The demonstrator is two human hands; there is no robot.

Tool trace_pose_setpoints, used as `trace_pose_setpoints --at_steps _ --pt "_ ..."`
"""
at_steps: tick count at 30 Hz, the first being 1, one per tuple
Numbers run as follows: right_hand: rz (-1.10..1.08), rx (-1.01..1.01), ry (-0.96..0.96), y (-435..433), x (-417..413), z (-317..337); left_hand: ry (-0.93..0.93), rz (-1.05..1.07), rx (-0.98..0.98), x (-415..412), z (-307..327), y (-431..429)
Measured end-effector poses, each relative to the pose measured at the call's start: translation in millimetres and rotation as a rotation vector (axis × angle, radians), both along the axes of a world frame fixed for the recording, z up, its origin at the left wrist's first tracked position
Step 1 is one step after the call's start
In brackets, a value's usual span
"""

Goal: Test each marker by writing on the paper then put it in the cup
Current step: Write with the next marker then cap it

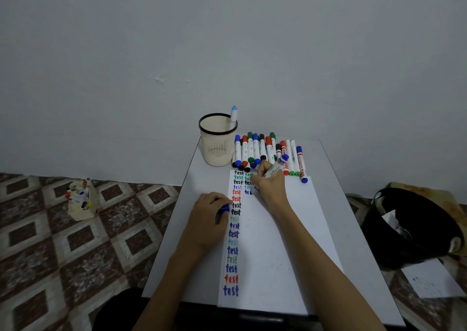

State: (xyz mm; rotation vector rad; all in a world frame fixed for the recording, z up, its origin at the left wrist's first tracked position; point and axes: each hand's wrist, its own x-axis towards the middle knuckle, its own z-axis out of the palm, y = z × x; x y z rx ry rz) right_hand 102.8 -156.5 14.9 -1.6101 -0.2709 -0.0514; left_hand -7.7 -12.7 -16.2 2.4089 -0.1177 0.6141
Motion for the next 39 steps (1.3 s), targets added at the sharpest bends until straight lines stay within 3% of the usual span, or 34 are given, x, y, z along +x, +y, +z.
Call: trace_pose_setpoints --at_steps 12,24,29,33,39 --pt "-0.069 0.089 0.017 -0.7 -2.0 1.4 -0.014 -0.003 0.003 -0.7 0.3 -0.1" --pt "-0.008 0.029 0.070 0.1 -1.6 2.0 -0.029 -0.006 0.002 0.8 -1.1 -0.4" --pt "-0.089 0.269 0.082 -5.8 2.1 2.6 -0.025 -0.010 -0.013 -0.1 0.2 -0.4" --pt "-0.061 0.359 0.107 -8.2 -3.1 10.3 -0.032 -0.020 -0.134 -3.3 5.0 1.2" --pt "0.187 0.520 0.222 -20.8 -27.5 22.2 -0.022 0.031 -0.424 -9.5 14.6 4.7"
